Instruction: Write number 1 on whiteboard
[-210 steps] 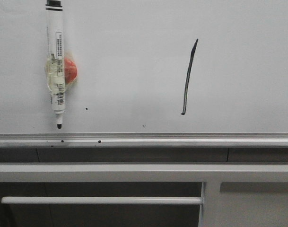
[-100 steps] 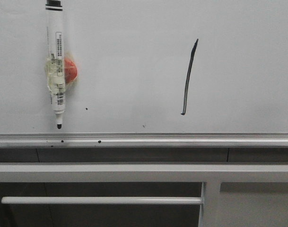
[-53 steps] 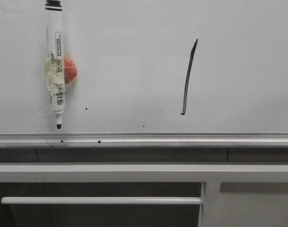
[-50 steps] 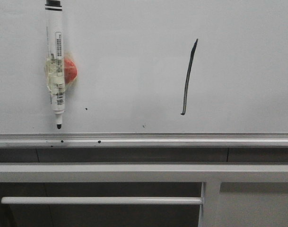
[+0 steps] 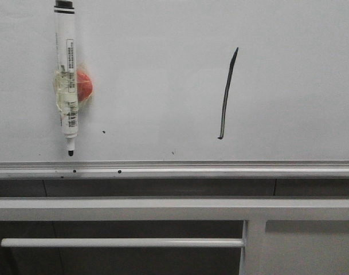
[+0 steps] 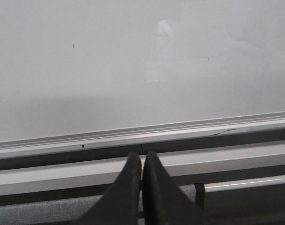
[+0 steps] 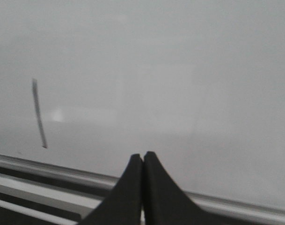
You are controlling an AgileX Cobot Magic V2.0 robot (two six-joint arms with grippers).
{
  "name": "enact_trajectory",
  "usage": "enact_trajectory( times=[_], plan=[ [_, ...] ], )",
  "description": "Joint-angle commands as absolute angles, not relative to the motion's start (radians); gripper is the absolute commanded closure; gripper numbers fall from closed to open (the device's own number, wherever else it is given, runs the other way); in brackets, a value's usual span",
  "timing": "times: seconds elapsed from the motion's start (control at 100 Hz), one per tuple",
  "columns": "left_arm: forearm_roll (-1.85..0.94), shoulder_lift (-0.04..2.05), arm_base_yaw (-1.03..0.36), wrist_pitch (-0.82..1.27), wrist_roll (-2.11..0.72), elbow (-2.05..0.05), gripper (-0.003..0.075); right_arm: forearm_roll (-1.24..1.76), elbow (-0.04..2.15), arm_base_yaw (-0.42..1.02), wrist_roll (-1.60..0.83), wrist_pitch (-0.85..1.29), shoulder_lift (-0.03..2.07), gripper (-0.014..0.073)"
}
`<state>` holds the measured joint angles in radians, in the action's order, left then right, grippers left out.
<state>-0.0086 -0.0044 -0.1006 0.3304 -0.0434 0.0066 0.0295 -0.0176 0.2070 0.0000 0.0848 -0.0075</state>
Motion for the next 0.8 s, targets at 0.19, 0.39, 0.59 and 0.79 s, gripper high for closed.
enact_trajectory(
  times=[0.19,0.39,0.59,0.79],
  plan=[
    [-0.02,-0.028,-0.102,0.258,-0.041,0.013,0.0741,0.033,-0.04,0.004,-0.008,0.287,-0.026,0.0657],
    [-0.02,-0.028,-0.102,0.258,-0.041,0.013,0.0741,0.033,-0.04,-0.073,0.055,0.294,-0.026,0.0657],
    [-0.02,-0.028,-0.102,0.258,-0.041,0.013,0.0741,0.016,-0.04,-0.08,0.066,0.32,-0.026,0.0657],
    [-0.02,-0.028,-0.102,0.258,-0.041,0.013,0.0741,-0.02,-0.04,-0.091,0.072,0.319,-0.026,0.0657]
  ],
)
